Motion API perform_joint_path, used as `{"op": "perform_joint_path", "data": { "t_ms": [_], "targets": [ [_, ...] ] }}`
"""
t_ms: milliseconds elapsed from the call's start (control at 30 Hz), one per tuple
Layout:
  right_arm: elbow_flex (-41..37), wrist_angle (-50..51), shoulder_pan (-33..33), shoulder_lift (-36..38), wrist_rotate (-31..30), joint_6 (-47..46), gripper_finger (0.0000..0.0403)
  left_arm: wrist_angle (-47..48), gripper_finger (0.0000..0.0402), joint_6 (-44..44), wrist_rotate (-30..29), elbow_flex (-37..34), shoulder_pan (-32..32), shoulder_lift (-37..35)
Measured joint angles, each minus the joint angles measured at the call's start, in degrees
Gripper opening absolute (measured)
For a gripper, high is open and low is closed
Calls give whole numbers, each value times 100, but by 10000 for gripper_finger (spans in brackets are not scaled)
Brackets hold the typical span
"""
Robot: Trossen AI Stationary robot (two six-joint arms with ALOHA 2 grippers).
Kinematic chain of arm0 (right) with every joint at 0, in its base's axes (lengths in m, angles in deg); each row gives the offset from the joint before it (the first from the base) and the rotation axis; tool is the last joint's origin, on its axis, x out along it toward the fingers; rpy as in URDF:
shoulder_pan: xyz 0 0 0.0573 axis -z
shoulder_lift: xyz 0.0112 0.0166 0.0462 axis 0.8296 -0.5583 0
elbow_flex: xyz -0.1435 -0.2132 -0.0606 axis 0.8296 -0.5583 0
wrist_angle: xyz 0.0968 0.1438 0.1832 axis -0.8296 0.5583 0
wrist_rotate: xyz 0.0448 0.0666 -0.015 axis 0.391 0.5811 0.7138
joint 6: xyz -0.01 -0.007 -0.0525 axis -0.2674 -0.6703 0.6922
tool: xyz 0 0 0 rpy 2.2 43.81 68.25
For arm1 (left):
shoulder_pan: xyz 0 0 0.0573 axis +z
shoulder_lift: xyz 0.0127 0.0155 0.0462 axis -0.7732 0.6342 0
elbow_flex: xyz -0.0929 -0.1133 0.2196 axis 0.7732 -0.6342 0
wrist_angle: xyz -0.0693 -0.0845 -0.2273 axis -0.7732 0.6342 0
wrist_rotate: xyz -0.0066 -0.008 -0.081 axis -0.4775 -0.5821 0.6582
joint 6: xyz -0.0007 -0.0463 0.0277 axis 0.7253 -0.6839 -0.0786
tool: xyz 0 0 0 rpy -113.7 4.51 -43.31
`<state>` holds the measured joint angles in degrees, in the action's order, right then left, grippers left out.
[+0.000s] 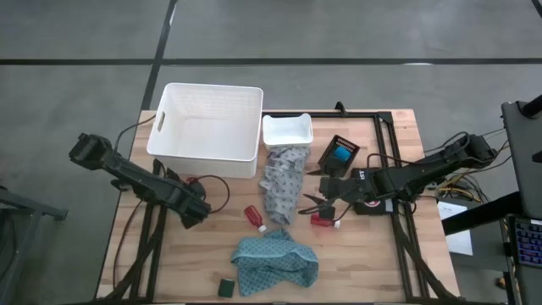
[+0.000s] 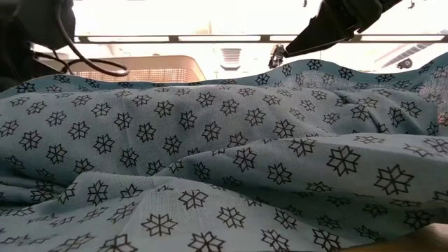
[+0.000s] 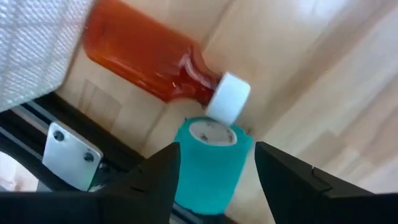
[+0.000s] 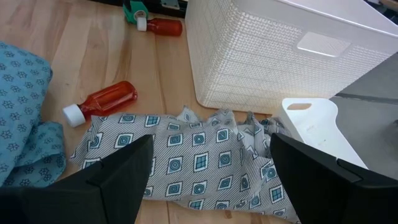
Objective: Pick & Place Medicine items
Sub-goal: Put the light blue bandage into the black bin
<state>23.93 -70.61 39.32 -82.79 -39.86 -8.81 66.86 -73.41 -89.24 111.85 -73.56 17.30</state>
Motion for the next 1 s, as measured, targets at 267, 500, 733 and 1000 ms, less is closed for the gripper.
{"op": "perform_joint_path", "data": {
  "t_ms": [267,500,733,1000],
  "targets": [
    [0,0,1,0,-1,-1,320,-86,209,-12,-21,-76,2,15],
    [0,0,1,1,-1,0,320,-111,205,48,-21,-90,2,13],
    [0,0,1,1,-1,0,320,-132,203,-61,-15,-90,2,15],
    [0,0,-1,1,-1,0,320,-278,202,-61,197,-90,-2,15]
  ]
}}
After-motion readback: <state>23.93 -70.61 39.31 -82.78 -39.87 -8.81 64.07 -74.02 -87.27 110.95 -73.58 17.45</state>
